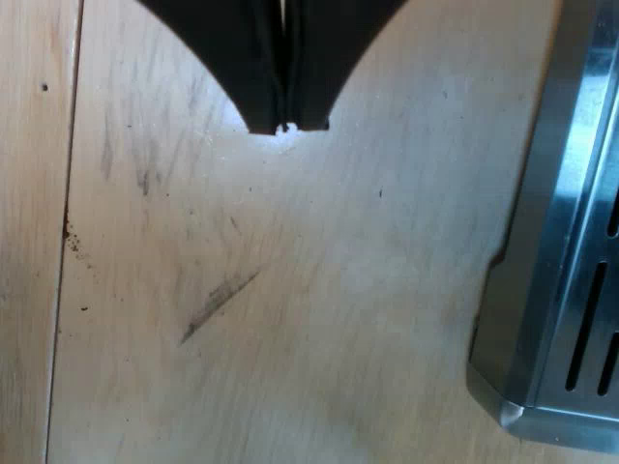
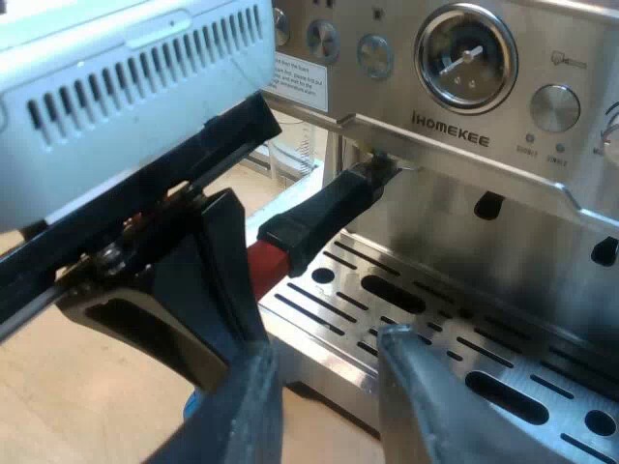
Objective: Put the handle in the coffee machine
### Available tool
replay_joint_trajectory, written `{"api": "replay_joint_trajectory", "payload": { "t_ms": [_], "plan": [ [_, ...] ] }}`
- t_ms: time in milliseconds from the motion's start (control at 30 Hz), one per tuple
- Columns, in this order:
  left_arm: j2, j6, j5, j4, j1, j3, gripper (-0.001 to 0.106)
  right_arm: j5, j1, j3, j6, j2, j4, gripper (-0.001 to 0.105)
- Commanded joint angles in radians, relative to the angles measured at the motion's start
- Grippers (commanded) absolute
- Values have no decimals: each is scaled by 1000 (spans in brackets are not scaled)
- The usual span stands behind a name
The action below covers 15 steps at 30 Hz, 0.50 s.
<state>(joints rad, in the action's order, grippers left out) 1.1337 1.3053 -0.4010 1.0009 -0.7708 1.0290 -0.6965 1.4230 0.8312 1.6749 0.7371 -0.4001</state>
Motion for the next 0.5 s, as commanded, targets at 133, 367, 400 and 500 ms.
{"api": "replay_joint_trajectory", "payload": {
  "t_ms": [133, 367, 400, 500],
  "plan": [
    [-10, -9, 7, 33, -3, 34, 1, 1, 1, 10, 3, -12, -1, 28],
    [-64, -5, 9, 80, 15, 47, 1, 1, 1, 10, 3, -12, -1, 28],
    [-69, -5, 9, 86, 20, 47, 1, 1, 1, 10, 3, -12, -1, 28],
    [-94, -2, 9, 106, 55, 47, 1, -1, 1, 8, 3, -12, -1, 28]
  ]
}}
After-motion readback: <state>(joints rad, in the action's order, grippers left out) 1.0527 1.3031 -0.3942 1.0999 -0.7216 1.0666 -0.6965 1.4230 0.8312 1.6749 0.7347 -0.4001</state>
